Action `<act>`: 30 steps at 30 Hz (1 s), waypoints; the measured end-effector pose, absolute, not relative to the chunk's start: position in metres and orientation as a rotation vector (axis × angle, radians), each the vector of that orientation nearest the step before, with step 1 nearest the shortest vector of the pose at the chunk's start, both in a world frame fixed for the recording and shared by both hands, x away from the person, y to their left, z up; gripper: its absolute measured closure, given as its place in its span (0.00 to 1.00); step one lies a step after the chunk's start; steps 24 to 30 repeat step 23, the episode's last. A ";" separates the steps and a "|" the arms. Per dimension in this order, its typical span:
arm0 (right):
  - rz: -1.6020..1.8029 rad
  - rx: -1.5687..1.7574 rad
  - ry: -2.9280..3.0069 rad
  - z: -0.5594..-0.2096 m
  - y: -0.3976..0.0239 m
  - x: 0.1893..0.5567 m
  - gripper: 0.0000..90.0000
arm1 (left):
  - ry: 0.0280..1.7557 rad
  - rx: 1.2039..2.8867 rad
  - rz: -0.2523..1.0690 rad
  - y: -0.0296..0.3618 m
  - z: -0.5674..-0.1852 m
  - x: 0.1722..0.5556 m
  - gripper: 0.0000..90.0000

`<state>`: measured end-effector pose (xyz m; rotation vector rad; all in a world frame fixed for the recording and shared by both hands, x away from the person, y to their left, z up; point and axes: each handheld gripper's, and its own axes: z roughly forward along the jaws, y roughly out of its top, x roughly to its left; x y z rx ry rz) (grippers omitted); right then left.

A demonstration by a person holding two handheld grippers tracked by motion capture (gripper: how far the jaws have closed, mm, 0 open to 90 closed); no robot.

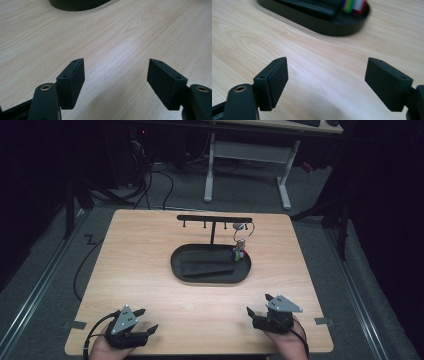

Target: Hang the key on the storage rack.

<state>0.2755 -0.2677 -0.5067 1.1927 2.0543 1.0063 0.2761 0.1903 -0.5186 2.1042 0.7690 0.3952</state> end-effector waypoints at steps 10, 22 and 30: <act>1.080 1.259 1.986 -0.514 -0.287 0.261 0.19 | 0.758 2.125 0.386 0.181 -0.520 0.273 0.34; 1.050 1.262 2.015 -0.518 -0.280 0.266 0.21 | 0.752 2.136 0.404 0.186 -0.520 0.272 0.34; 1.050 1.262 2.015 -0.518 -0.280 0.266 0.21 | 0.752 2.136 0.404 0.186 -0.520 0.272 0.34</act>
